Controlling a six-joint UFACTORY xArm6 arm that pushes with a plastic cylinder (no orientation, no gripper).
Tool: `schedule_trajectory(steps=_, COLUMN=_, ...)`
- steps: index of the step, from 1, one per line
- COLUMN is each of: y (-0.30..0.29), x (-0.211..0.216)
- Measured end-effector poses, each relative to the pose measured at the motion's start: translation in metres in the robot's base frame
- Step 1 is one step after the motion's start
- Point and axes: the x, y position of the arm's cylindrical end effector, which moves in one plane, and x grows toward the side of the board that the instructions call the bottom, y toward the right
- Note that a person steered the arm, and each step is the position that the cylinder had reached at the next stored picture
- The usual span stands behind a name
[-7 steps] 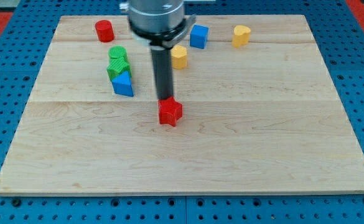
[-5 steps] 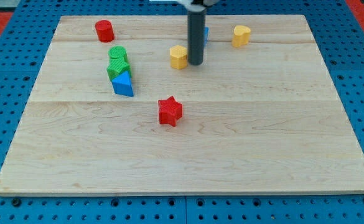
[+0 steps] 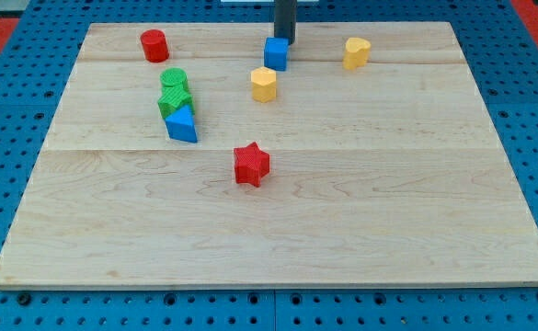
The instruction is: Move the blue cube to the right of the blue triangle
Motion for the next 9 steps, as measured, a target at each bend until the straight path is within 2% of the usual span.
schedule_trajectory(steps=1, y=0.006, x=0.006)
schedule_trajectory(steps=3, y=-0.019, x=0.031)
schedule_trajectory(steps=5, y=-0.075, x=0.071)
schedule_trajectory(steps=7, y=-0.066, x=0.088)
schedule_trajectory(steps=9, y=-0.074, x=0.130)
